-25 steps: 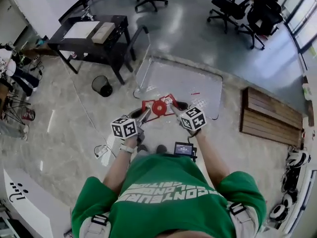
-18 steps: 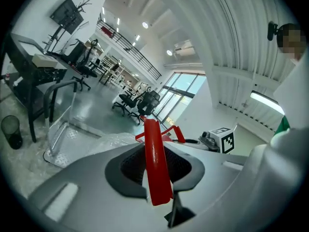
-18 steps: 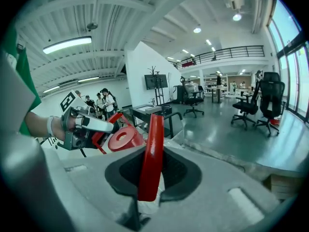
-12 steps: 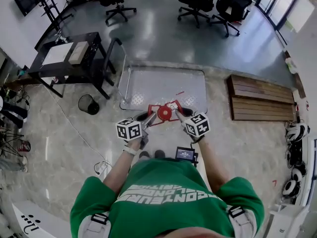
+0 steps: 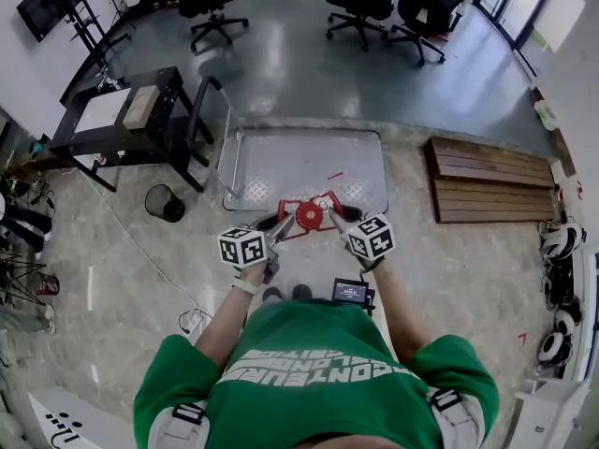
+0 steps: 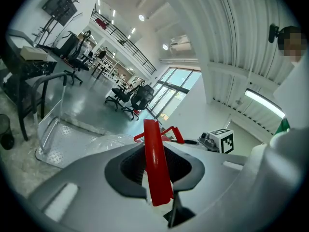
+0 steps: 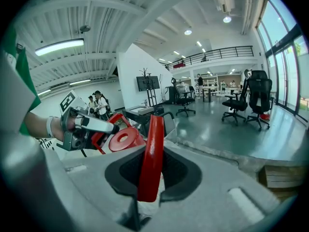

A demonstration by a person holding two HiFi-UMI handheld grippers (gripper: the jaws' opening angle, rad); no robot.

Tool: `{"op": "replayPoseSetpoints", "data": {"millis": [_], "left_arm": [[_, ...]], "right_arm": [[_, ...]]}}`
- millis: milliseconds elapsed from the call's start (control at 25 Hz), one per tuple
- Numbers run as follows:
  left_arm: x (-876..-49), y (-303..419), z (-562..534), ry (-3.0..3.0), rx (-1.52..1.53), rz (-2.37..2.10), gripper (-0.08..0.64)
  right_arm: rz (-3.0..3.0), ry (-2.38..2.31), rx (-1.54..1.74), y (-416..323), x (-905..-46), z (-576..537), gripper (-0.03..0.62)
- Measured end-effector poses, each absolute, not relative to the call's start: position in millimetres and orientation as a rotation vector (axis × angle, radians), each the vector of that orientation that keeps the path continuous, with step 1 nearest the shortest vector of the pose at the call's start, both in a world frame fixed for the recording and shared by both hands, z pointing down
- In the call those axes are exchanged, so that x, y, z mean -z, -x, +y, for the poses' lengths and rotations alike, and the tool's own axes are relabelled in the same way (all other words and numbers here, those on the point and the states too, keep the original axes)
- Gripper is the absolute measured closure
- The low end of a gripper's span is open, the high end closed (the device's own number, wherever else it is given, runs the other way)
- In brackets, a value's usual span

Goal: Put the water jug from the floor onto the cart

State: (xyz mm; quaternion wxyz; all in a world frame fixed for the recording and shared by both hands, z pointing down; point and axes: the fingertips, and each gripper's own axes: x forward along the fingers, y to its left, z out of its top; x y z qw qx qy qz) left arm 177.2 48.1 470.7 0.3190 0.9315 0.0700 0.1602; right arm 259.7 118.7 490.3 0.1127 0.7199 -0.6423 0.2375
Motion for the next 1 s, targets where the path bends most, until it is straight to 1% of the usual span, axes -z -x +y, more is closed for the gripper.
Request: {"op": "replayPoseSetpoints", "data": {"millis": [640, 1000], "left_arm": [[-469, -197, 62, -2.468, -0.438, 0.189, 0.471], [-471, -212, 47, -2.450, -0.404, 0.172, 0.471]], "right_arm": [[-1.919, -2.132, -0.691, -277, -487, 133, 0.545], [-1.923, -2.083, -0.694, -294, -491, 114, 0.545]]}}
